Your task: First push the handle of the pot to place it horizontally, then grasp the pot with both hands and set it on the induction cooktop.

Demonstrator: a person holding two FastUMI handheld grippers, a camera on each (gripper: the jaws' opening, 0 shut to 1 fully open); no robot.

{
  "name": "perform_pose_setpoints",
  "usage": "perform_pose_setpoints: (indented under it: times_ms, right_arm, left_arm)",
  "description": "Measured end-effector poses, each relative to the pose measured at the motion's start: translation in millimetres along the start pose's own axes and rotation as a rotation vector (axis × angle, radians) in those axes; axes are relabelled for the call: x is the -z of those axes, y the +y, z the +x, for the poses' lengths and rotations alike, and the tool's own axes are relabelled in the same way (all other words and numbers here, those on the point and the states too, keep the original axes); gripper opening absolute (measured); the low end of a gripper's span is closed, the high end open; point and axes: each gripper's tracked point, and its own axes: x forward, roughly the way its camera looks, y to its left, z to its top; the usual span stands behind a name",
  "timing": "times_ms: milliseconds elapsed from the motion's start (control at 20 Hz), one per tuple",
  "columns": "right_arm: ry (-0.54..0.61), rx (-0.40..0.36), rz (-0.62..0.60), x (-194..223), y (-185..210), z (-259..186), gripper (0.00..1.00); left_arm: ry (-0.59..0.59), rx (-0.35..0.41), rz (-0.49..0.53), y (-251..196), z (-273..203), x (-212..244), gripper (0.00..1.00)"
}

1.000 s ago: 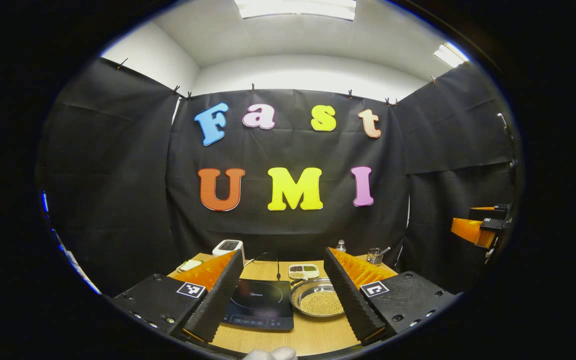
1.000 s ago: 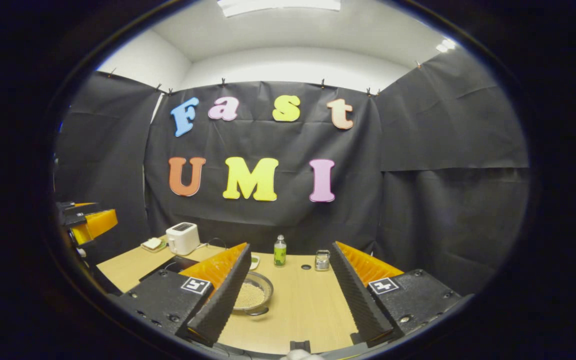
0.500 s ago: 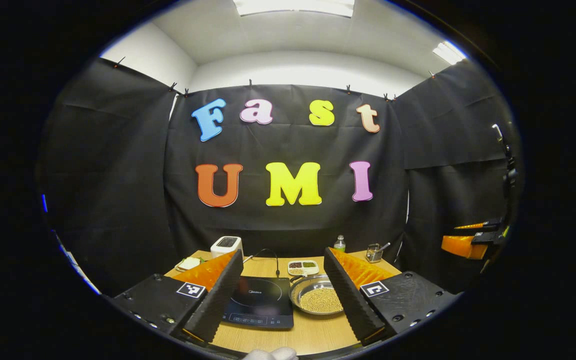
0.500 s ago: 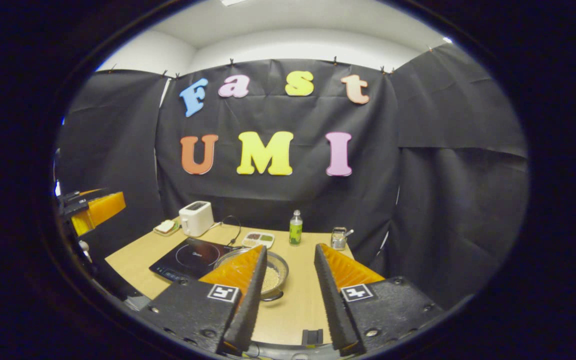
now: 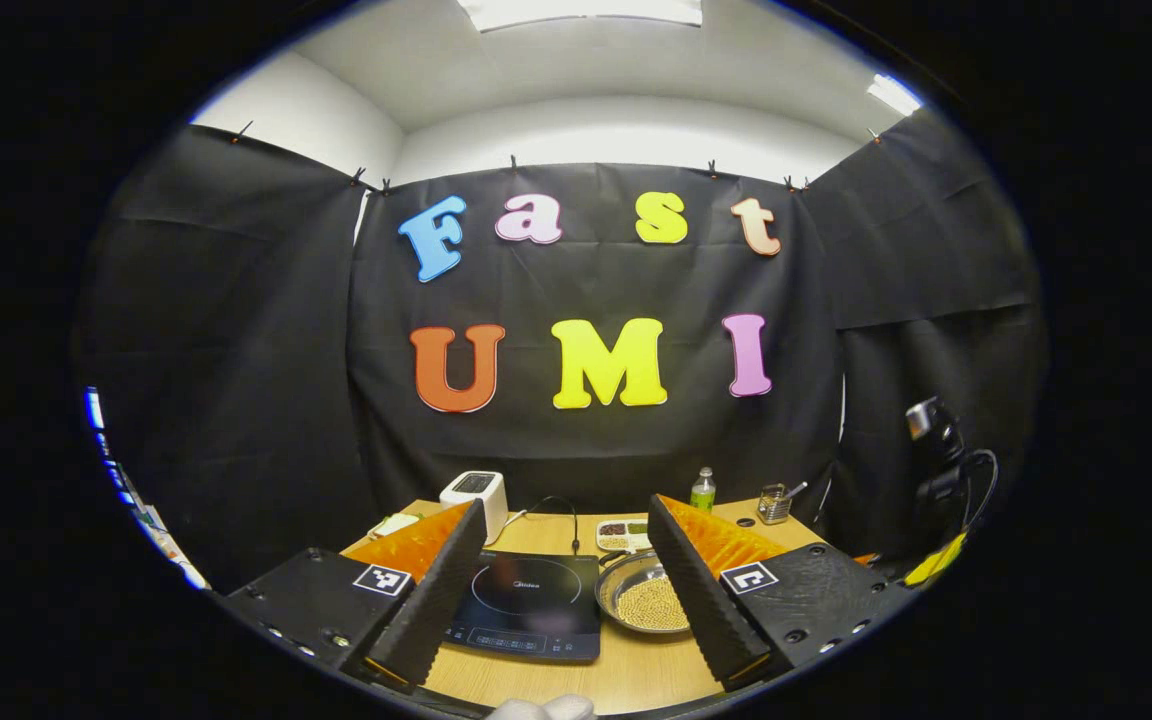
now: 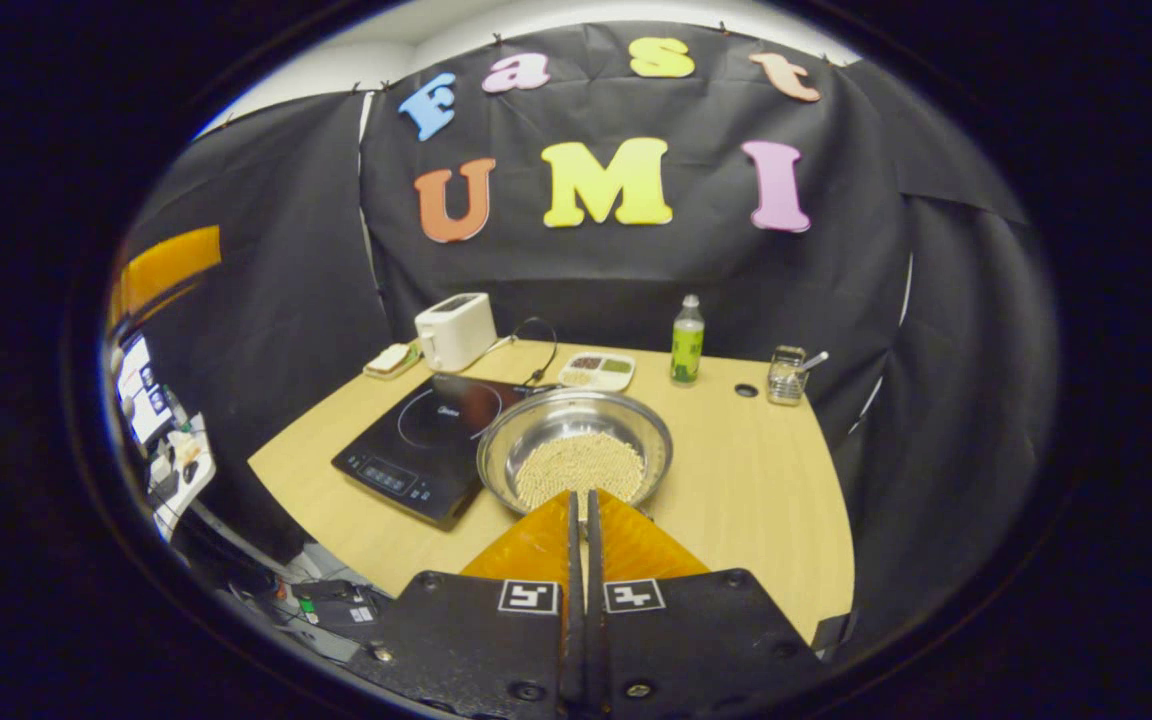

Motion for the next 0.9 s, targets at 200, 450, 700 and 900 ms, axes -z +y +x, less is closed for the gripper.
perform_pose_setpoints:
  times_ms: [200,450,700,900]
  right_arm:
    - [0.116,-0.084,-0.025,40,13,54,0.04]
    - [0.221,-0.131,-0.058,75,14,107,0.04]
    - [0.291,-0.159,-0.045,88,4,131,0.04]
    - [0.305,-0.201,-0.034,88,-5,136,0.04]
  left_arm:
    - [0.026,-0.055,0.008,2,10,2,0.96]
    - [0.039,-0.096,0.019,-11,22,0,0.97]
    - [0.075,-0.134,0.042,-20,32,4,0.96]
    - [0.086,-0.179,0.043,-21,41,2,0.96]
